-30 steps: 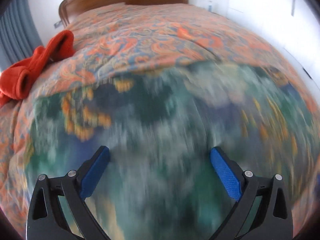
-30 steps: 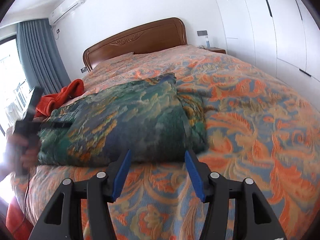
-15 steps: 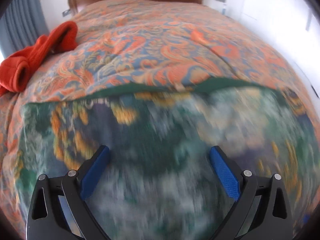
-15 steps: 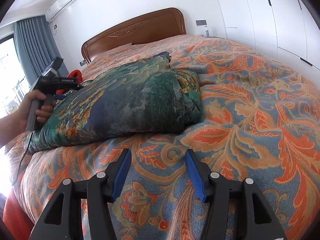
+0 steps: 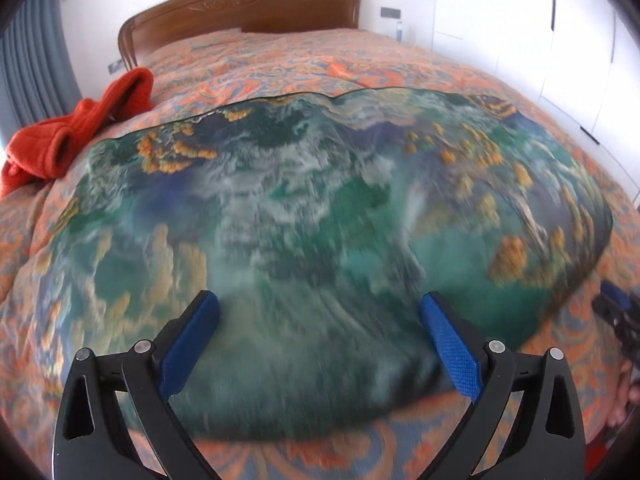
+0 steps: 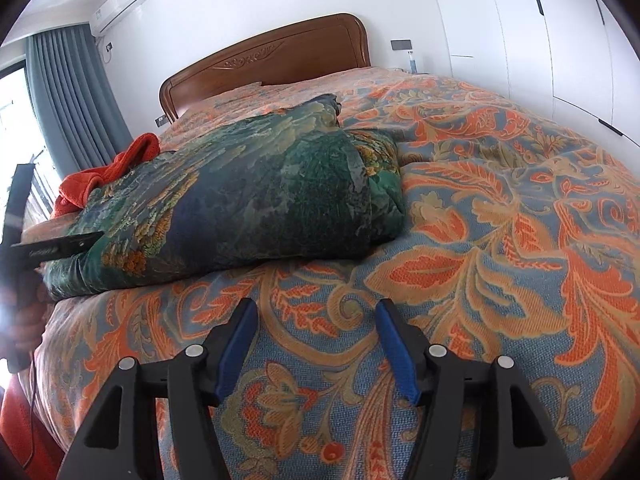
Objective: Fold large clothes
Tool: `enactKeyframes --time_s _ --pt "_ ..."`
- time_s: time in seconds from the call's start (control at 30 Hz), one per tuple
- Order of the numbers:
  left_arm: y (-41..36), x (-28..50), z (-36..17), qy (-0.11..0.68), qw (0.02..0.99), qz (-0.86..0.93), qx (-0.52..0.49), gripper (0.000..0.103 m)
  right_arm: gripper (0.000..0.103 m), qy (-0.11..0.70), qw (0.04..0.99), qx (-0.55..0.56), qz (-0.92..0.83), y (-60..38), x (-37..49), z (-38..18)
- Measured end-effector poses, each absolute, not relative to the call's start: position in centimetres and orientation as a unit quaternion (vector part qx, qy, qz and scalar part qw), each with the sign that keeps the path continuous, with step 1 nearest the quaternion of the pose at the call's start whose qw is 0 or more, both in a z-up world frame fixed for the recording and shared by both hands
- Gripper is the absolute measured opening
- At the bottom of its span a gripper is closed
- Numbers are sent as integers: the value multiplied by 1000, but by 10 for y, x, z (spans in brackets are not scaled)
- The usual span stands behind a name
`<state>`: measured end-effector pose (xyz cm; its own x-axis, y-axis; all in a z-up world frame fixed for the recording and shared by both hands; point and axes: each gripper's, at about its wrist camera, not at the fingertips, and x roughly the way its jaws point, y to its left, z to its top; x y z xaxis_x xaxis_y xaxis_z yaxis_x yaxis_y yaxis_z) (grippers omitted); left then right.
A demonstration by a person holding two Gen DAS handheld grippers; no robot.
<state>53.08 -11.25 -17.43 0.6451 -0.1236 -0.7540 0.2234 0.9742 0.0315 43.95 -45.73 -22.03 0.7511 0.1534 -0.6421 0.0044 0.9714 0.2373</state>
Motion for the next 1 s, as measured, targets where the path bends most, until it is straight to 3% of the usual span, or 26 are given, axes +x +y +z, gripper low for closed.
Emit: enactKeyframes --time_s 0.4,1.0 --pt "-129 475 -180 403 899 -117 127 101 63 354 930 91 25 -450 439 -228" --pt "-143 463 -165 424 894 -82 115 101 66 355 931 84 24 -449 438 -232"
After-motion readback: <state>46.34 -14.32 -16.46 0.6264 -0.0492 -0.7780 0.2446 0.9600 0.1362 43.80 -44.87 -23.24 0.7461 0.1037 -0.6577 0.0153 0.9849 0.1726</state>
